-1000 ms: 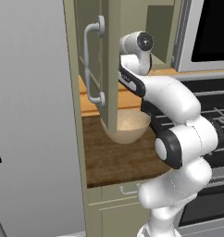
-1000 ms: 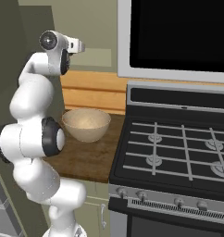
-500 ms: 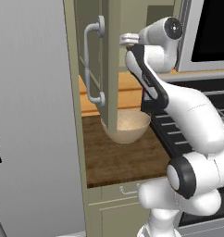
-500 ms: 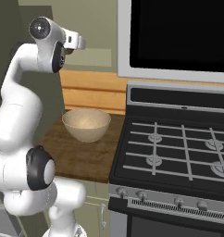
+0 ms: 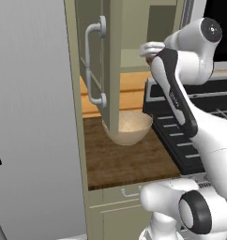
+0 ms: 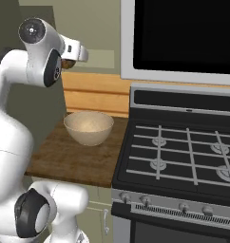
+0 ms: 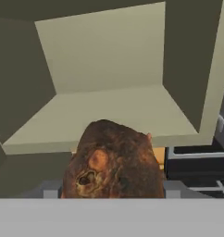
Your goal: Open the cabinet, pick up the bread from the cabinet and place it in the basket. Then move the basket to the dining counter.
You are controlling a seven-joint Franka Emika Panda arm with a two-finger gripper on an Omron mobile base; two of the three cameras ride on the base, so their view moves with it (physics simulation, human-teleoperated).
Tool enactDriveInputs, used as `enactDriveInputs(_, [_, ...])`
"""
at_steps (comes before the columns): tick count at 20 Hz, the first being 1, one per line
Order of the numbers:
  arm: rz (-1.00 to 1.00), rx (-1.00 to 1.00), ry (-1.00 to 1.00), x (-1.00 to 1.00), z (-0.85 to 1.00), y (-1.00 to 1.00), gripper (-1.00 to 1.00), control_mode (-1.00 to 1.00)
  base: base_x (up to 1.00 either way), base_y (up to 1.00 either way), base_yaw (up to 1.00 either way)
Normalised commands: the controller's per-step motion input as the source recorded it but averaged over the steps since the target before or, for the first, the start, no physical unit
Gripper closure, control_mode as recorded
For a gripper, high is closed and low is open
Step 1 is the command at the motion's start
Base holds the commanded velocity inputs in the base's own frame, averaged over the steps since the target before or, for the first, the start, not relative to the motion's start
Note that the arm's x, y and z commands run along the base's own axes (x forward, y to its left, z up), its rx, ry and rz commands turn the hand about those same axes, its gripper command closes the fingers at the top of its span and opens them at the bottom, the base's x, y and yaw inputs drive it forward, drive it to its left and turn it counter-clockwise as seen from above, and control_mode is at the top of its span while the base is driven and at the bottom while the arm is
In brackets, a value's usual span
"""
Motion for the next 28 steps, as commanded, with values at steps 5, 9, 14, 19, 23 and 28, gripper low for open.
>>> enactDriveInputs(5, [0.00,-0.12,0.37,-0.96,-0.38,-0.12,1.00,-1.00,0.00,0.00,0.00])
enactDriveInputs(9, [0.00,0.03,0.09,-1.00,-0.42,-0.21,1.00,-1.00,0.00,0.00,0.00])
enactDriveInputs(14, [0.04,0.01,0.06,-0.61,-0.65,-0.07,1.00,-1.00,0.00,0.00,0.00])
enactDriveInputs(19, [0.01,-0.10,0.15,0.00,-0.98,0.00,1.00,-1.00,0.00,0.00,0.00])
enactDriveInputs(23, [0.00,-0.02,0.06,0.43,-0.72,0.00,1.00,-1.00,0.00,0.00,0.00])
enactDriveInputs(28, [-0.04,0.00,0.09,0.95,-0.38,0.00,1.00,-1.00,0.00,0.00,0.00])
